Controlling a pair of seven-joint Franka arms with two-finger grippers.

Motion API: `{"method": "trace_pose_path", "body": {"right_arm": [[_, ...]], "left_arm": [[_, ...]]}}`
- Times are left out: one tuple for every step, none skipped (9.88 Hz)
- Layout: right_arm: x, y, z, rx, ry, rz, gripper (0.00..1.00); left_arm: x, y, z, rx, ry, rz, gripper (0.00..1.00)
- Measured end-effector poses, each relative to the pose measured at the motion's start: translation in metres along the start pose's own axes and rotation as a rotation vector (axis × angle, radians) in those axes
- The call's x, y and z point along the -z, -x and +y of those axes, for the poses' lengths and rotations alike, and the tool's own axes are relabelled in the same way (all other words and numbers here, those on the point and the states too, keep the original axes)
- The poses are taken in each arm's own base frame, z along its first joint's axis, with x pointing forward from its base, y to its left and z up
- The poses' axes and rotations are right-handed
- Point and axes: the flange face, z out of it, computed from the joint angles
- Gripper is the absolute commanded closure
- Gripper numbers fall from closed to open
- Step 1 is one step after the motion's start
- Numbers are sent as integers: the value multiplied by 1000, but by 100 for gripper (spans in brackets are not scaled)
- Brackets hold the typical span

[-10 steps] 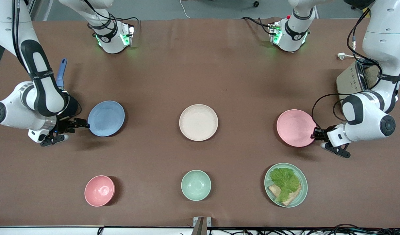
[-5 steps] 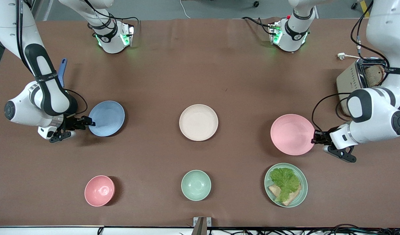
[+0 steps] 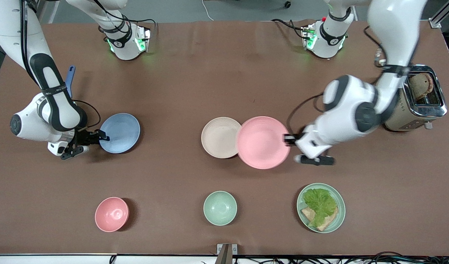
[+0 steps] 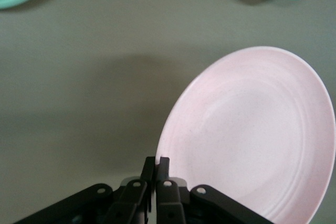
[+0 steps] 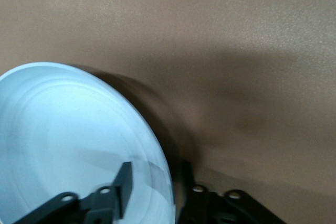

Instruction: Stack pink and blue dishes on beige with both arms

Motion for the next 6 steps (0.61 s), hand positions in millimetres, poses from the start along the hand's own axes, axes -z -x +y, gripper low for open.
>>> {"method": "trace_pose_path", "body": {"right_arm": [[0, 1, 1, -3, -2, 0, 99], [3, 1, 1, -9, -15, -2, 99], [11, 1, 2, -26, -33, -1, 100], [25, -5, 5, -60, -42, 2, 99], [50, -15, 7, -98, -65, -2, 100], [86, -27, 7, -124, -98, -16, 100]], "left_arm": [[-26, 14, 34, 34, -50, 3, 100], [-55, 24, 57, 63, -86, 10, 100], [-80, 28, 65, 83, -107, 17, 100], [-100, 25, 63, 89, -111, 17, 100], [-114, 24, 62, 90, -106, 9, 99], [-125, 26, 65, 83, -108, -1, 99]]}}
